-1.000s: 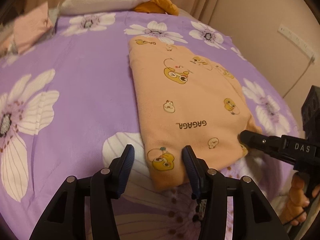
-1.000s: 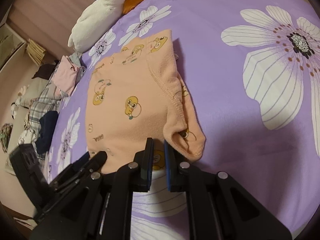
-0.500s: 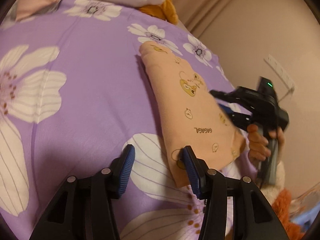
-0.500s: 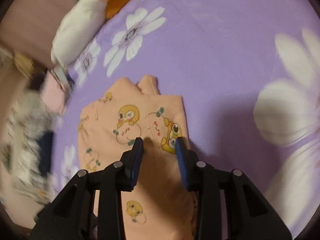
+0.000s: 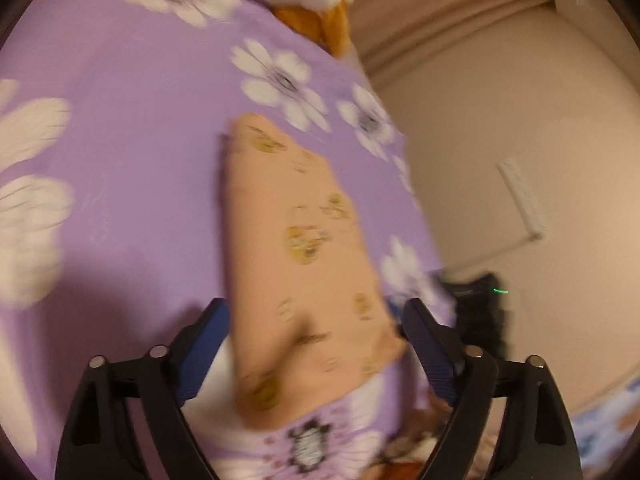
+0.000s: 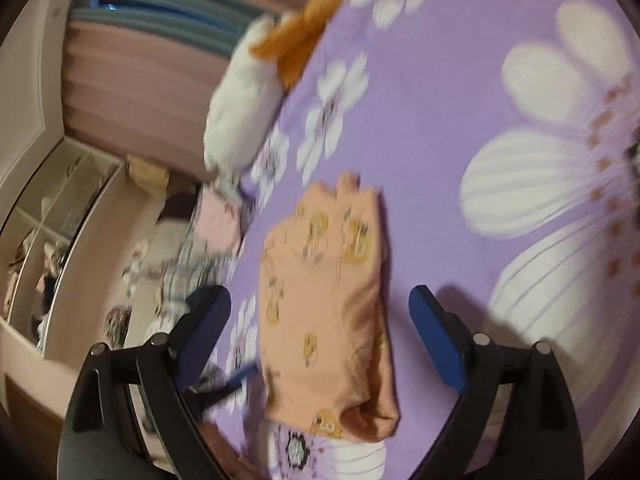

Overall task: Fold small clothes
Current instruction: 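Grasp the folded shirt's edge with the right gripper and lift it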

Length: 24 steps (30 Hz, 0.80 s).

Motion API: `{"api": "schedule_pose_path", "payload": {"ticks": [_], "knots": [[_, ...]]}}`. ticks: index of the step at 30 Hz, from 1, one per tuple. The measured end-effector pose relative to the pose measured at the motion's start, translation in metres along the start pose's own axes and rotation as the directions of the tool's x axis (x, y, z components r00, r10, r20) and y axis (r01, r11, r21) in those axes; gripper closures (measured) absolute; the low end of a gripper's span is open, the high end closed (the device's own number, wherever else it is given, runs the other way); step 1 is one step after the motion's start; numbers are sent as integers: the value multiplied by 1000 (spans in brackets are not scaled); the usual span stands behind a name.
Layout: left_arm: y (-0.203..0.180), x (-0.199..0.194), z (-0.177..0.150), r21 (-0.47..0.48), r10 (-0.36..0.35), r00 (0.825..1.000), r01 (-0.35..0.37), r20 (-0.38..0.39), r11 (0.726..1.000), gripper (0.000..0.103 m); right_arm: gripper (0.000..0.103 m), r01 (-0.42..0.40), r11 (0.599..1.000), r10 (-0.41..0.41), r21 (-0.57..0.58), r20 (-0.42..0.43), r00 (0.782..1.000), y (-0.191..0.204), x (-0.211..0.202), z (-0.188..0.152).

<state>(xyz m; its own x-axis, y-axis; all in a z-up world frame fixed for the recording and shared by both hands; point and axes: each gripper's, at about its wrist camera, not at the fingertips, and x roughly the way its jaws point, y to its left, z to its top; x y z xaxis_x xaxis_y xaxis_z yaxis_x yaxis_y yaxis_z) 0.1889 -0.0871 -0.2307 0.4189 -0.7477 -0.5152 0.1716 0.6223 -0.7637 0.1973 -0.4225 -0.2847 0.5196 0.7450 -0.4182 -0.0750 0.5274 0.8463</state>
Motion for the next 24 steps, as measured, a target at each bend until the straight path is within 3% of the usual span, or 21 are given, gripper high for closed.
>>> {"api": "schedule_pose_path", "payload": {"ticks": [2,3,6,10,12,13,16,20,22,24], "knots": [[10,24,17,-51,-35,991,28,-129,998,16,12,76,997,-74,31,-62,995,-2,19,0],[14,29,20,-66,-28,989,18,-147,998,16,11,90,996,-88,29,-51,995,-1,21,0],[26,47,25,-95,-41,980,23,-194,995,16,11,29,999,-28,17,-90,996,4,33,5],[33,60,28,-108,-159,957,136,-242,985,14,11,-1,999,9,52,-156,988,4,49,7],[32,58,28,-67,-143,948,129,-283,989,14,12,-78,994,91,80,-185,978,5,60,7],[35,53,28,-84,-116,954,96,-276,992,14,13,-96,991,114,98,-197,974,1,59,6],[45,36,31,-147,-74,971,41,-226,988,14,19,-12,997,28,79,-213,977,4,63,3],[36,45,34,-81,-2,973,-17,-232,997,14,19,-16,998,29,63,-209,977,5,61,1],[33,59,38,-78,-2,974,-16,-228,997,14,19,-21,997,36,76,-201,979,5,63,3],[31,71,45,-110,-75,970,51,-231,993,14,19,-29,997,43,76,-194,980,5,63,4]]}}
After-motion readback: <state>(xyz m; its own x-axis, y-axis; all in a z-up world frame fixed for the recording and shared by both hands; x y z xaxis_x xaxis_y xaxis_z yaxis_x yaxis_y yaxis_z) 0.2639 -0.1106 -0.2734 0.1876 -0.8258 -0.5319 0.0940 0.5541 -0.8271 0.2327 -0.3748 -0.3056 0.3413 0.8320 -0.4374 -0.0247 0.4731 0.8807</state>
